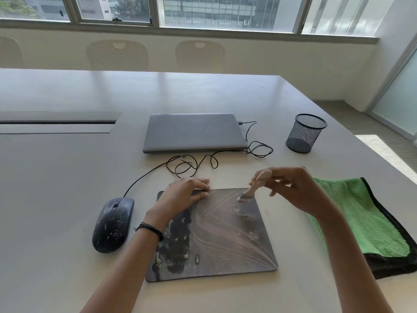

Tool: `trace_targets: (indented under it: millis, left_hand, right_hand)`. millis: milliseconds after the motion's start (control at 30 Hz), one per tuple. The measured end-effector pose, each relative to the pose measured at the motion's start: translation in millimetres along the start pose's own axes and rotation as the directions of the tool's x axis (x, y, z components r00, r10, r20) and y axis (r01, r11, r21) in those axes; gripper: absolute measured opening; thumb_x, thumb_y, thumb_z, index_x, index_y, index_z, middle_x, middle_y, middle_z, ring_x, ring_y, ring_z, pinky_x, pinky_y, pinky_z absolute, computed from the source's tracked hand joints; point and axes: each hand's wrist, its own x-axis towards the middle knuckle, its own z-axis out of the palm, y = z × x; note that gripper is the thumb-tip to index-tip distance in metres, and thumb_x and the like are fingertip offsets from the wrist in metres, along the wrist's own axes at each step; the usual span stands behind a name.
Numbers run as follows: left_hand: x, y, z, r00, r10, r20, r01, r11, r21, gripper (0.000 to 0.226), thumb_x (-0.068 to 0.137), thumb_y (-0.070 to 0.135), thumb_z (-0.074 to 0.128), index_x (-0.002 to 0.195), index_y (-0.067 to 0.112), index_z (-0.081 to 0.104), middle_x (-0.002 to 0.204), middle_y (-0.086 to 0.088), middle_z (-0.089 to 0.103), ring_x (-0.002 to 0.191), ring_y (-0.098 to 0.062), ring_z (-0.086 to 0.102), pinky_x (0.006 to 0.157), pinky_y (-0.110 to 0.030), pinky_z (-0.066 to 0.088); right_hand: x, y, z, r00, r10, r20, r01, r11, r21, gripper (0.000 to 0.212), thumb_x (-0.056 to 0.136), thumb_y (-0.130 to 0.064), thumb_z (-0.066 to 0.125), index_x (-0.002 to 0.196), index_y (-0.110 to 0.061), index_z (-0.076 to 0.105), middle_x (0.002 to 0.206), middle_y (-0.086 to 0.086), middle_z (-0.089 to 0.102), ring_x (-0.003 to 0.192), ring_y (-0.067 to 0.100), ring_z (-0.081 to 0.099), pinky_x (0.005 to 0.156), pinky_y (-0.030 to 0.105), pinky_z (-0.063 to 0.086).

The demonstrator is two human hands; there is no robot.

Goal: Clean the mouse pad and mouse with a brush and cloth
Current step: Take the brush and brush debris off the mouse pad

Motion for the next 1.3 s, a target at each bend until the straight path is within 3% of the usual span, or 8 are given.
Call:
trace_targets:
  millis: [133, 267, 367, 533, 733, 867, 1100, 1300]
  left_hand:
    - [1, 0, 0, 1.0, 0.0, 0.012, 0.0, 1.0, 0.007, 0.029, 0.089, 0.037, 0.056, 0.117, 0.03, 0.063, 0.137, 0.019, 0.049, 0.126, -0.003, 0.045, 0.099, -0.033, 0.045]
    - [0, -1, 0, 1.0, 0.0, 0.01, -0.001, 1.0, 0.004, 0.03, 0.089, 0.037, 0.056, 0.118, 0.031, 0.063, 0.137, 0.018, 0.049, 0.127, -0.004, 0.045, 0.1, -0.033, 0.044]
    - [0, -2, 1, 1.0, 0.001, 0.003, -0.001, 1.0, 0.001, 0.03, 0.089, 0.038, 0.056, 0.117, 0.031, 0.063, 0.137, 0.019, 0.049, 0.126, -0.003, 0.046, 0.099, -0.032, 0.044]
    - [0, -2, 1, 1.0, 0.004, 0.004, -0.004, 1.0, 0.002, 0.03, 0.089, 0.038, 0.056, 0.117, 0.03, 0.063, 0.137, 0.018, 0.05, 0.124, -0.004, 0.047, 0.099, -0.034, 0.045]
    - [0, -1, 1, 1.0, 0.005, 0.013, -0.005, 1.0, 0.009, 0.031, 0.089, 0.038, 0.056, 0.118, 0.03, 0.062, 0.137, 0.017, 0.049, 0.125, -0.005, 0.046, 0.1, -0.035, 0.045]
    - [1, -1, 0, 1.0, 0.005, 0.016, -0.005, 1.0, 0.011, 0.031, 0.089, 0.037, 0.056, 0.119, 0.029, 0.062, 0.137, 0.017, 0.049, 0.125, -0.004, 0.046, 0.1, -0.034, 0.045]
    - [1, -3, 1, 1.0, 0.005, 0.005, -0.005, 1.0, 0.003, 0.03, 0.088, 0.037, 0.057, 0.116, 0.03, 0.064, 0.136, 0.018, 0.05, 0.125, -0.004, 0.047, 0.099, -0.033, 0.045]
    - [1, -3, 1, 1.0, 0.006, 0.0, -0.006, 1.0, -0.01, 0.029, 0.088, 0.036, 0.057, 0.116, 0.029, 0.064, 0.135, 0.017, 0.051, 0.124, -0.004, 0.048, 0.099, -0.033, 0.045]
  right_hand:
    - [2, 11, 7, 0.993, 0.025, -0.117, -0.025, 1.0, 0.004, 0.025, 0.083, -0.021, 0.06, 0.081, -0.044, 0.069, 0.088, -0.017, 0.072, 0.078, 0.005, 0.069, 0.057, 0.02, 0.052]
    - [-1, 15, 10, 0.998, 0.006, -0.056, -0.012, 0.993, -0.117, 0.016, 0.084, -0.018, 0.062, 0.083, -0.029, 0.073, 0.086, -0.016, 0.073, 0.071, 0.002, 0.067, 0.057, 0.022, 0.055]
    - [-6, 13, 11, 0.999, -0.045, -0.002, 0.044, 0.982, -0.185, 0.015, 0.084, -0.03, 0.065, 0.085, -0.018, 0.075, 0.082, -0.011, 0.074, 0.069, 0.003, 0.068, 0.055, 0.025, 0.056]
    - [-13, -1, 5, 0.997, -0.059, 0.042, 0.062, 0.996, -0.066, 0.029, 0.084, -0.053, 0.056, 0.083, -0.028, 0.07, 0.084, -0.013, 0.073, 0.068, 0.004, 0.066, 0.057, 0.017, 0.052]
    - [-1, 10, 10, 0.981, -0.044, -0.191, 0.008, 0.982, -0.188, 0.011, 0.084, -0.028, 0.064, 0.085, -0.027, 0.074, 0.088, -0.016, 0.074, 0.075, -0.005, 0.067, 0.059, 0.021, 0.055]
    - [-4, 12, 19, 0.993, -0.072, -0.094, 0.043, 0.958, -0.283, 0.011, 0.082, -0.016, 0.066, 0.086, -0.02, 0.075, 0.085, -0.017, 0.073, 0.07, -0.005, 0.066, 0.061, 0.014, 0.051]
    - [-16, -6, 8, 0.992, -0.022, 0.128, 0.04, 0.989, -0.142, 0.016, 0.084, -0.031, 0.066, 0.088, -0.018, 0.075, 0.081, -0.012, 0.073, 0.064, -0.005, 0.062, 0.061, 0.013, 0.05]
    - [-5, -3, 7, 0.991, -0.053, -0.127, 0.032, 0.986, -0.162, 0.014, 0.084, -0.032, 0.062, 0.09, -0.024, 0.072, 0.088, -0.019, 0.073, 0.072, -0.001, 0.066, 0.058, 0.025, 0.056]
